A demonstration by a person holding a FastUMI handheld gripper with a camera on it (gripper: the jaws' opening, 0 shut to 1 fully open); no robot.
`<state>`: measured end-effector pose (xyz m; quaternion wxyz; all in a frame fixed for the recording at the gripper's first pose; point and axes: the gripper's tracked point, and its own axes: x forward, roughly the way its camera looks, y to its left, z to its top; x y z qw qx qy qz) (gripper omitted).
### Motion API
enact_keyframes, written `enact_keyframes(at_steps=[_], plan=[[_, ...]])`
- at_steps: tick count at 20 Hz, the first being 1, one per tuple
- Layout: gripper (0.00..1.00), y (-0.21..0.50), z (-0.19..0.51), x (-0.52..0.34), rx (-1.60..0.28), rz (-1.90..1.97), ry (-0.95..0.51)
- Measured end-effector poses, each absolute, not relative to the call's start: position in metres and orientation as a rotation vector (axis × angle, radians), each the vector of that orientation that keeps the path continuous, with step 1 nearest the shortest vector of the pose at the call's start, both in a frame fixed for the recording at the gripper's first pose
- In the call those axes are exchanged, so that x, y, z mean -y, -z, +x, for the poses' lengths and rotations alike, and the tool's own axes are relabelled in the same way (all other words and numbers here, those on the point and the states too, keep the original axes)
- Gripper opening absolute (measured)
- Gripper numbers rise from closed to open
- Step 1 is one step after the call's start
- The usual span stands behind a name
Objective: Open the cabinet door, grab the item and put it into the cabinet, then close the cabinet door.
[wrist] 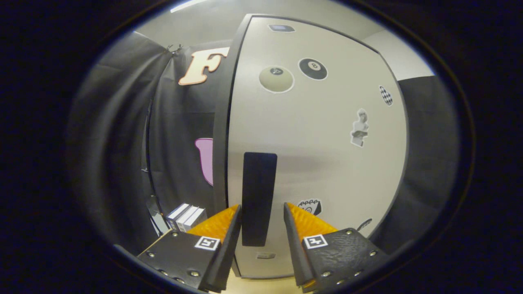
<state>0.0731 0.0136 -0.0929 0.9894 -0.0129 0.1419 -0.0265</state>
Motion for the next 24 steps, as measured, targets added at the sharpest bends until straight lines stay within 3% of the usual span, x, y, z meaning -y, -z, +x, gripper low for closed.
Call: enact_keyframes(at_steps=[10,24], plan=[[0.21,0.094,0.077,-0.021,-0.274,0.004,0.053],[0.21,0.079,0.025,0.001,-0.251,0.006,0.149]])
